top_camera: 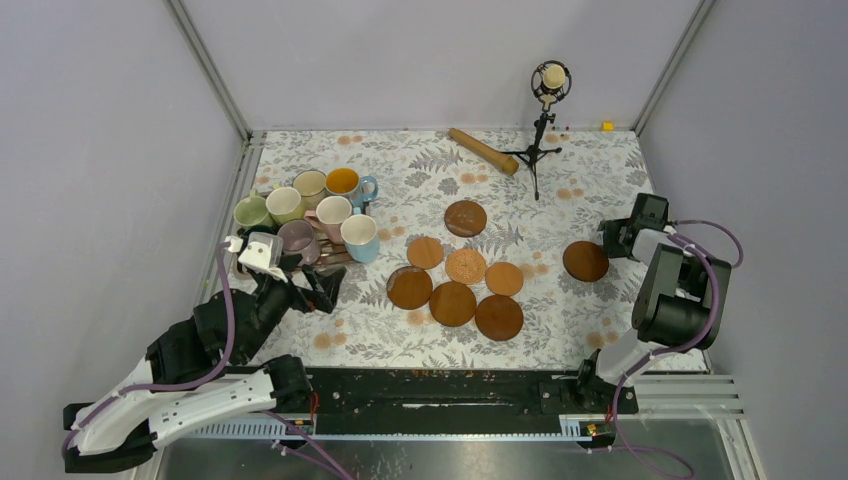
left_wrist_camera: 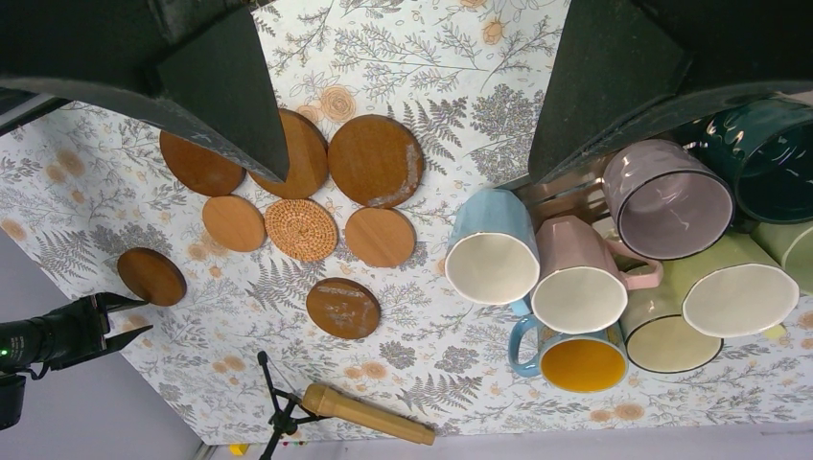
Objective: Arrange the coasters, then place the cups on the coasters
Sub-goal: Move the coaster to the center of the board.
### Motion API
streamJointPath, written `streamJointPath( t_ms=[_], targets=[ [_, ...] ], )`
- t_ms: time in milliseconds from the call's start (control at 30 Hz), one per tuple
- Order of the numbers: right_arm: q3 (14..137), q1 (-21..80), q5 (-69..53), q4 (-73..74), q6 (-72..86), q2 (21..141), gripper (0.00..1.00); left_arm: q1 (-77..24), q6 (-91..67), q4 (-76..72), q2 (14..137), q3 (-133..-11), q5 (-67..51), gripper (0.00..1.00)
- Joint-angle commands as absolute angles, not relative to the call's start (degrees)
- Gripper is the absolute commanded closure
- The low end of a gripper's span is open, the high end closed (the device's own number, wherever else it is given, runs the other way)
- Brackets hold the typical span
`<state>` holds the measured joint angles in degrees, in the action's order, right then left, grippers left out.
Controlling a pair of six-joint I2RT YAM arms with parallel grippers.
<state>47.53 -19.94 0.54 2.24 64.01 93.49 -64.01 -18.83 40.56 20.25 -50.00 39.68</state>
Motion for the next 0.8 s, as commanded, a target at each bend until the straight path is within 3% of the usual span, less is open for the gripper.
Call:
streamJointPath(
  t_ms=[0, 767],
  targets=[
    [48.94, -20.16, 2.25, 5.52, 62.07, 94.39, 0.50, -63.98, -17.80, 37.81, 21.16, -49.44, 40.10, 0.02],
    [55.54, -20.16, 2.98, 11.86, 61.85, 98.34, 0.49, -63.97, -18.02, 38.06, 21.26, -49.28, 42.36, 0.01]
  ],
)
